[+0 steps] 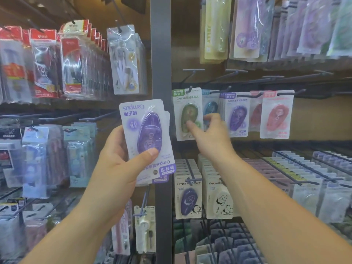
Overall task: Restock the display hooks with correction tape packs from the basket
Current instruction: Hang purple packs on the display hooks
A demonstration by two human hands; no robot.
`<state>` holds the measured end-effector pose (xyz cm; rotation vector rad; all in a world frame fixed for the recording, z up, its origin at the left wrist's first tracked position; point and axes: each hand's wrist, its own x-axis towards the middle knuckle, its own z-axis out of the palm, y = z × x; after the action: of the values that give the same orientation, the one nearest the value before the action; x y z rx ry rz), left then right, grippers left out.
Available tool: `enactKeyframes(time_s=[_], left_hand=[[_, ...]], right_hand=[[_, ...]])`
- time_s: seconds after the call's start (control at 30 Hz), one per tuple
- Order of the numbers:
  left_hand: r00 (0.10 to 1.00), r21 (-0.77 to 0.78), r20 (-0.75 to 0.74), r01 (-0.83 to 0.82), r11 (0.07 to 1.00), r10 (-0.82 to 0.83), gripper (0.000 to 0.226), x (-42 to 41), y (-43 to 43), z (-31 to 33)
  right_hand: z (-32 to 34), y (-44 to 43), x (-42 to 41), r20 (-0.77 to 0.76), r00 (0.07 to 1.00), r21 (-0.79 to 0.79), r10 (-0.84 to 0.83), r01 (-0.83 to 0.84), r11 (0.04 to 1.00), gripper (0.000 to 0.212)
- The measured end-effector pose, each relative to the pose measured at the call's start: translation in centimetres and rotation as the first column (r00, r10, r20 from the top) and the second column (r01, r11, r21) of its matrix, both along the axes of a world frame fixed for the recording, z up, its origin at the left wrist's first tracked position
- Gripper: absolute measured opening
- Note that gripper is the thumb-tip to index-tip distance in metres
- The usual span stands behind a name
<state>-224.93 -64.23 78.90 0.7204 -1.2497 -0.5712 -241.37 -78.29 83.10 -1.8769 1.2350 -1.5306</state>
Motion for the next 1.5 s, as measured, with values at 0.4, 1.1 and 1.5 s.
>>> enactKeyframes(time_s=[0.4,1.1,1.5], left_hand=[[0.984,0.001,0.176,-0.013,1.000,0.012,0.059,-3.5,-0.2,0.4],[0.981,0.165,-0.080,0.187,0.968,-0.176,0.028,-17.1,-5.9,-1.5],[0.998,-0.121,-0.052,0.031,0.992,-0.038,0.044,-24.2,-9.3,-2.4]], right_hand=[[-0.3,8.4,-4.2,0.119,0.888,-0.049,0.445,-0.442,0.895,0.066],[-2.6,1.0,-19.9,0.420,0.734,-0.088,0.533,-0.552,0.829,0.044],[-3.8,1.7,-19.0,0.813,0.413,-0.160,0.411,-0.520,0.839,0.039]])
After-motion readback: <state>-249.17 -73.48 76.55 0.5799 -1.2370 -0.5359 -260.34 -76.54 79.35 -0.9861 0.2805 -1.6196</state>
